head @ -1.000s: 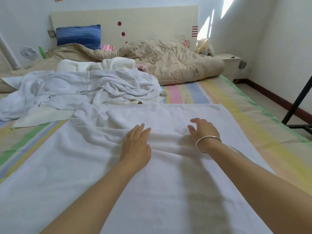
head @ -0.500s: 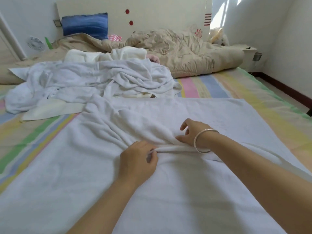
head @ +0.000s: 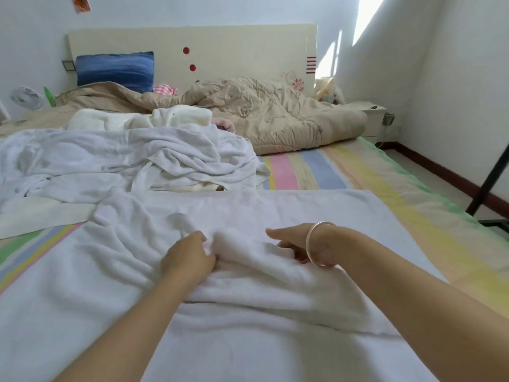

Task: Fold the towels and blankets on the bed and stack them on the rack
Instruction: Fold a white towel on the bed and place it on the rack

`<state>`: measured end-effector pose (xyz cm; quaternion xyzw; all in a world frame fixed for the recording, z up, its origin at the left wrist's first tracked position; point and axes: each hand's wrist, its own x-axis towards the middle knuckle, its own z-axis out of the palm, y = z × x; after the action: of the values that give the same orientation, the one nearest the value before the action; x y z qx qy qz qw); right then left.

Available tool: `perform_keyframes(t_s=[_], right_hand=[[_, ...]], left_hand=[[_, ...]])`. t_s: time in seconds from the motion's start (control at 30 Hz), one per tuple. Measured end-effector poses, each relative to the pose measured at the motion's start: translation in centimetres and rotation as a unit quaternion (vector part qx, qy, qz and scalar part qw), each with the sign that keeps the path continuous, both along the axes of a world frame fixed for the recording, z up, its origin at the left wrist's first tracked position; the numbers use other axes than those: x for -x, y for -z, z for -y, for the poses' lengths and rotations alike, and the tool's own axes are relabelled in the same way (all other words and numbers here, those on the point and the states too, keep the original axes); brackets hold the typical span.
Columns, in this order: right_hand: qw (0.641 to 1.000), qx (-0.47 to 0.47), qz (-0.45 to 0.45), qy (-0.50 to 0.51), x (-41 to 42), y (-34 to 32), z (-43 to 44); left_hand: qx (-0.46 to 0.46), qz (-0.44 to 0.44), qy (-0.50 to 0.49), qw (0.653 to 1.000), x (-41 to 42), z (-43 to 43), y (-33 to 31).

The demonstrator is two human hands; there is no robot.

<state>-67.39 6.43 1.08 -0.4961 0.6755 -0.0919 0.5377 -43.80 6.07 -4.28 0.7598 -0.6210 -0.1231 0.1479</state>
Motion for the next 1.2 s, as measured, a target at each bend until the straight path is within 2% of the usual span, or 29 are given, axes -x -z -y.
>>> perform_keyframes(t_s=[0.07, 0.17, 0.27, 0.43, 0.5, 0.57, 0.63, 0.7, 0.77, 0.8, 0.87, 0.93, 0.97, 1.03, 1.1, 1.17, 1.2], right_hand=[[1.000, -0.005, 0.024, -0.013, 2.0, -0.1, 0.8], [0.997, -0.025, -0.015, -0.074, 3.8, -0.3, 1.1], [0.991, 0.013, -0.072, -0.115, 4.2, 0.3, 1.6], [0.992, -0.070, 0.074, -0.070, 4.1, 1.1, 0.2], [0.997, -0.038, 0.053, -0.035, 5.4, 0.9, 0.7], [0.997, 0.059, -0.021, 0.052, 7.7, 0.2, 2.4], [0.965, 0.188, -0.050, 0.176, 10.9, -1.0, 4.3], [0.898, 0.308, -0.098, 0.300, 14.9, -2.3, 6.1], [0.839, 0.353, -0.240, 0.336, 19.1, -2.8, 7.1], [0.834, 0.334, -0.303, 0.318, 20.8, -2.4, 7.5], [0.869, 0.243, -0.358, 0.241, 22.9, -0.6, 8.3], [0.897, 0.157, -0.367, 0.192, 23.2, 1.5, 8.8], [0.904, 0.146, -0.362, 0.171, 23.0, 2.4, 8.7], [0.917, 0.157, -0.295, 0.218, 22.0, 3.9, 8.8], [0.911, 0.159, -0.291, 0.244, 21.3, 4.5, 8.9], [0.912, 0.166, -0.277, 0.251, 21.1, 4.6, 9.6], [0.918, 0.159, -0.262, 0.252, 21.1, 4.5, 10.1]], left_hand=[[0.008, 0.022, -0.004, 1.000, 1.4, 1.7, -0.5], [0.052, 0.065, -0.003, 0.997, 4.2, 4.0, -1.4], [0.073, 0.073, -0.011, 0.995, 7.2, 6.3, -2.2], [0.106, 0.048, -0.041, 0.992, 9.3, 7.2, -1.8], [0.143, 0.023, -0.054, 0.988, 9.7, 7.3, -1.6], [0.195, -0.007, -0.062, 0.979, 10.2, 7.6, -1.8], [0.232, -0.031, -0.053, 0.971, 11.0, 7.9, -2.1], [0.231, -0.039, -0.047, 0.971, 11.6, 8.1, -2.3], [0.185, -0.016, -0.035, 0.982, 11.8, 8.3, -1.9], [0.147, 0.012, -0.022, 0.989, 11.8, 8.4, -1.6], [0.068, 0.081, 0.000, 0.994, 11.6, 8.9, -0.9], [0.053, 0.150, -0.008, 0.987, 11.7, 9.4, -0.9], [0.073, 0.190, -0.014, 0.979, 11.8, 9.6, -1.2], [0.108, 0.296, -0.013, 0.949, 12.1, 10.3, -1.3], [0.128, 0.377, -0.002, 0.917, 12.4, 11.3, -1.4], [0.113, 0.401, 0.033, 0.908, 12.1, 12.5, -0.6], [0.096, 0.378, 0.057, 0.919, 11.9, 13.2, -0.1]])
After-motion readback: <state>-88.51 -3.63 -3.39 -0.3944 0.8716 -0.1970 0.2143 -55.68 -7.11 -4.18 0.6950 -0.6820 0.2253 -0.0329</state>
